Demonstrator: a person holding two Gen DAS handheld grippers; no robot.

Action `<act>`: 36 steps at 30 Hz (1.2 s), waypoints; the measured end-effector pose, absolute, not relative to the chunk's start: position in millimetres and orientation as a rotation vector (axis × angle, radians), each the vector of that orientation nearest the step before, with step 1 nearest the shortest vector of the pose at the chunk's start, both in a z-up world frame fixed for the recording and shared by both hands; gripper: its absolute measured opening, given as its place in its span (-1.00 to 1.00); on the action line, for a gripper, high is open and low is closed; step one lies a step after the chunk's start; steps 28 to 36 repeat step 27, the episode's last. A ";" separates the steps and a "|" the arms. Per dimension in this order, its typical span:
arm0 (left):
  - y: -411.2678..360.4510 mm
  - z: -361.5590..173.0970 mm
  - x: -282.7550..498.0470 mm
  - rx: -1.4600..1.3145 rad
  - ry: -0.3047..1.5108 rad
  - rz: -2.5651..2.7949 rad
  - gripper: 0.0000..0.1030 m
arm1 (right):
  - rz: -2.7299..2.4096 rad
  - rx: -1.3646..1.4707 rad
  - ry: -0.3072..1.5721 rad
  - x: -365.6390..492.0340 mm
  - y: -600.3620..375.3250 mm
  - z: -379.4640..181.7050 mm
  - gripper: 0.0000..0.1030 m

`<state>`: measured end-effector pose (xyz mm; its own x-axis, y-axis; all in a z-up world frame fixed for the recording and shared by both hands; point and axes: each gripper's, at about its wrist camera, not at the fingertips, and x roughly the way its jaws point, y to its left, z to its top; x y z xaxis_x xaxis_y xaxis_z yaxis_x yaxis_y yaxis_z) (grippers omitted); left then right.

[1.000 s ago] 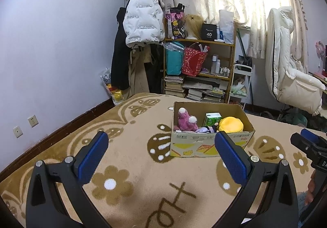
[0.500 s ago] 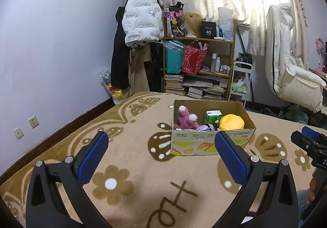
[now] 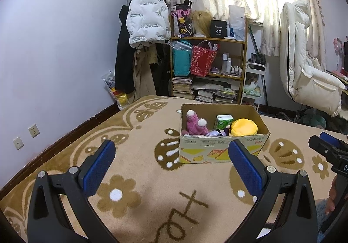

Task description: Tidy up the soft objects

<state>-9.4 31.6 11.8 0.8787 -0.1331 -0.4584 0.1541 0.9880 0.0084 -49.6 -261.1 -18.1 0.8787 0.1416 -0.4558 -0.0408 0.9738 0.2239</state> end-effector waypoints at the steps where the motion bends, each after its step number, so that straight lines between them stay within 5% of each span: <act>1: 31.1 12.4 -9.6 0.046 0.476 -0.150 0.99 | 0.093 0.215 0.489 -50.6 -262.7 -18.7 1.00; 36: 31.1 9.7 -5.8 0.048 0.505 -0.168 0.99 | 0.088 0.222 0.491 -51.8 -265.6 -20.9 1.00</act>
